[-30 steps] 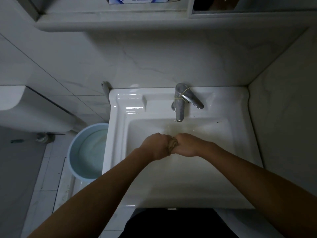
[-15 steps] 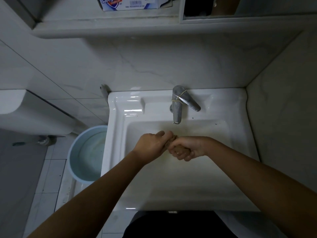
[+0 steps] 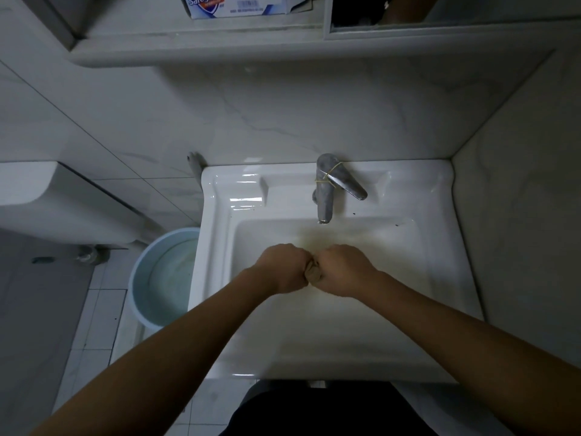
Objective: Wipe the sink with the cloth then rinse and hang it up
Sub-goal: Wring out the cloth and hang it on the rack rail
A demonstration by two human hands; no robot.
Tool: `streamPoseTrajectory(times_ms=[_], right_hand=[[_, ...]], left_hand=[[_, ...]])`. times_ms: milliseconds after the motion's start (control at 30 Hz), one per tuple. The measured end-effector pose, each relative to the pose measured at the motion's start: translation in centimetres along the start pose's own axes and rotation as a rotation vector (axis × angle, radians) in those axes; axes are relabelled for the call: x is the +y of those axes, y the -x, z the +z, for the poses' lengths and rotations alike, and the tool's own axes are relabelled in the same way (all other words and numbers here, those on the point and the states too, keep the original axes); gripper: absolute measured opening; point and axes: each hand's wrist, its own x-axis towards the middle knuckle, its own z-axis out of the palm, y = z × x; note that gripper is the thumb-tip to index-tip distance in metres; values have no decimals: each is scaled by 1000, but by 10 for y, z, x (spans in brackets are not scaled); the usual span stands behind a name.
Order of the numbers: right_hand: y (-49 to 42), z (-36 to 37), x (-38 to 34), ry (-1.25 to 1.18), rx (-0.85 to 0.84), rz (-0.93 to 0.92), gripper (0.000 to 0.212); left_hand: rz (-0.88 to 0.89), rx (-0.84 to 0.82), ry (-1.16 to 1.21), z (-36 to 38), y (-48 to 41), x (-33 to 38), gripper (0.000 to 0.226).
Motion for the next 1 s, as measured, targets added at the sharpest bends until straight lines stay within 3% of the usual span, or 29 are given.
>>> streamPoseTrajectory(times_ms=[67, 167, 233, 367, 467, 600, 700, 767, 900, 1000], right_hand=[[-3, -3, 5, -123, -185, 113, 48], [-2, -13, 2, -569, -495, 247, 32], [2, -23, -6, -765, -582, 310, 22], [9, -33, -12, -1025, -796, 362, 29], [15, -30, -14, -1213, -934, 397, 31], [19, -28, -16, -1532, -1022, 380, 30], [19, -28, -21, -1565, -945, 434, 30], [16, -22, -21, -1375, -778, 509, 26], [17, -7, -3, -514, -282, 374, 28], [25, -2, 10, -504, -165, 374, 40]], left_hand=[[62, 168, -122, 6, 0, 1, 21], [156, 331, -118, 10, 0, -5, 21], [230, 434, -86, 12, 1, -12, 19], [378, 637, -102, 17, 5, -19, 18], [445, 691, -91, 19, 5, -19, 36], [418, 760, -88, 16, 2, -14, 20], [362, 744, -59, 19, -1, -13, 18], [287, 687, -28, 25, -2, -17, 19], [40, 273, 82, 25, 2, -12, 23], [-124, -12, 362, 21, 6, -1, 25]])
